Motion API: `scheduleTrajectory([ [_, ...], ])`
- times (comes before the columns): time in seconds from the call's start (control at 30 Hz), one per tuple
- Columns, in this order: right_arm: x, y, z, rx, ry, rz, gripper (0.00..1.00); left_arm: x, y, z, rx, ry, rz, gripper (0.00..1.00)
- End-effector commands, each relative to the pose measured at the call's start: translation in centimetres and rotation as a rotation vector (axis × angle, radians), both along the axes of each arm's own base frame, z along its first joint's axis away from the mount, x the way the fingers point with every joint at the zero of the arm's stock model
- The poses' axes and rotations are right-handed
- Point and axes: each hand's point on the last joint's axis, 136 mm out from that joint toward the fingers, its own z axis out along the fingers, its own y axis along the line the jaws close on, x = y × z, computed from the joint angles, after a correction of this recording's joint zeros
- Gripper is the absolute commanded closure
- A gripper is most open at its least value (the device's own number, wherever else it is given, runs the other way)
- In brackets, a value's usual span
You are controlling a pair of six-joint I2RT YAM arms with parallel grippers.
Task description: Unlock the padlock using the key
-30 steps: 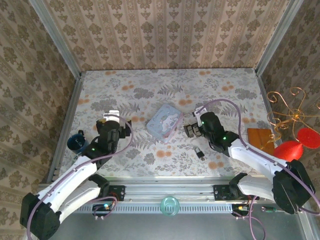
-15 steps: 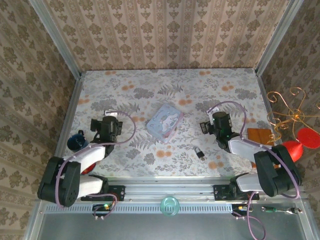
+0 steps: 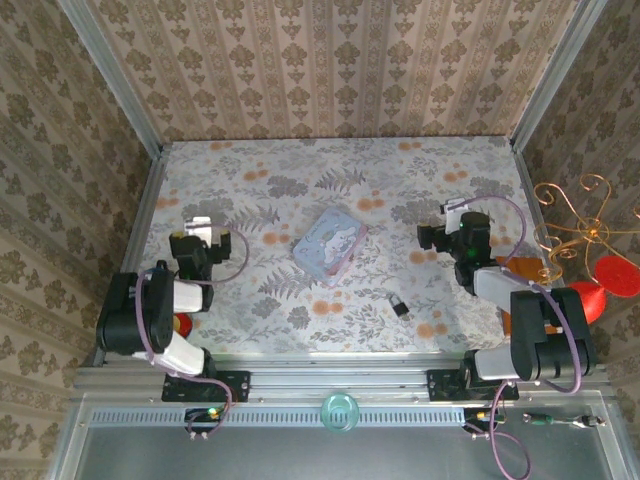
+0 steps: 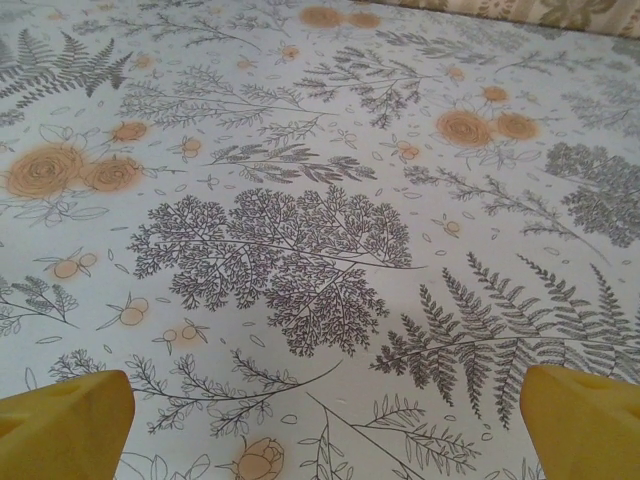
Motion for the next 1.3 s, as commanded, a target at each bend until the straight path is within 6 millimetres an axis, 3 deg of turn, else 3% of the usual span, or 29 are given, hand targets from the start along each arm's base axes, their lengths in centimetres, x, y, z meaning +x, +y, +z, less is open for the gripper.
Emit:
scheduleTrajectory([
  [0.0,0.6,2.1,1.4,0.106,-0.043,0.114,0.00,1.0,-1.7,2.2,-0.071,-0.089,-0.078,0.00],
  [0.13,0.7,4.3,0.9,0.153,-0.090,0.240,0.00,1.9,-0.5,2.1,-0.066,-0.062,-0.013,0.00],
  [0.27,1.2,3.1,0.5,0.164,-0.086,0.169,0.00,1.8,-0.3,2.1,-0.066,-0.063,0.001,0.00],
  [0.8,0.4,2.3,0.7,0.152,-0.151,0.118,0.00,1.6,-0.1,2.2,-0.067,-0.073,0.018,0.00],
  [0.9,0.5,1.3,0.0,0.146,-0.183,0.061,0.00,1.6,-0.1,2.2,-0.067,-0.073,0.019,0.00],
  [1.07,0.6,1.8,-0.5,0.123,-0.169,0.063,0.00,1.6,-0.1,2.1,-0.066,-0.072,0.019,0.00],
  [1.27,1.3,-0.5,-0.8,0.108,-0.129,-0.091,0.00,1.6,0.0,2.2,-0.067,-0.072,0.021,0.00],
])
